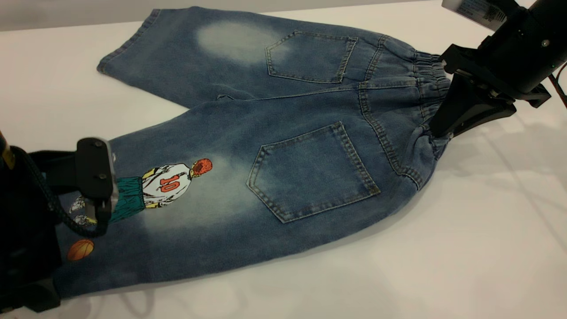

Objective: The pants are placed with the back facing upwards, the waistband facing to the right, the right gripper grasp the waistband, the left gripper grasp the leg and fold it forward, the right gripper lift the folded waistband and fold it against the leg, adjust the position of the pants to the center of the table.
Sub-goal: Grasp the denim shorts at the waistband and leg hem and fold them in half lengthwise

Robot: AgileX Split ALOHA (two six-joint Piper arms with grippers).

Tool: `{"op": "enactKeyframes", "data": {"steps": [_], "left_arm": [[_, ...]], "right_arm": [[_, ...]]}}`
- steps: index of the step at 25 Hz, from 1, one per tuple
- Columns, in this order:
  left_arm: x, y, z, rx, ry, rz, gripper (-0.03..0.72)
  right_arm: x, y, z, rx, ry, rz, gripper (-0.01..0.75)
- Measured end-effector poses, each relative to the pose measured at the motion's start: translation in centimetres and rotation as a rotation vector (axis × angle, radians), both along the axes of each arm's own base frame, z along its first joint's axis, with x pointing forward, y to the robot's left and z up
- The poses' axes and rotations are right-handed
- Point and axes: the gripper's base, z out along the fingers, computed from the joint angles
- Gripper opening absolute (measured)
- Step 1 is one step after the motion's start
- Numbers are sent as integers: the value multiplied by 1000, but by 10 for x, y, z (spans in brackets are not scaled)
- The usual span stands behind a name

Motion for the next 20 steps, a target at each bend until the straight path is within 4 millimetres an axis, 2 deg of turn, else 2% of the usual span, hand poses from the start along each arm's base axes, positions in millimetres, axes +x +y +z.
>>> {"op": "enactKeyframes", "data": {"steps": [6,10,20], "left_arm": [[-2,1,-8,11,33,-2,435],[0,1,-9,16,6,-25,405],[4,4,-17,46,-20,-21,225]], "right_arm": [[0,0,0,0,-1,2,43],[0,0,0,2,0,3,44],[0,0,0,2,1,4,46]]}}
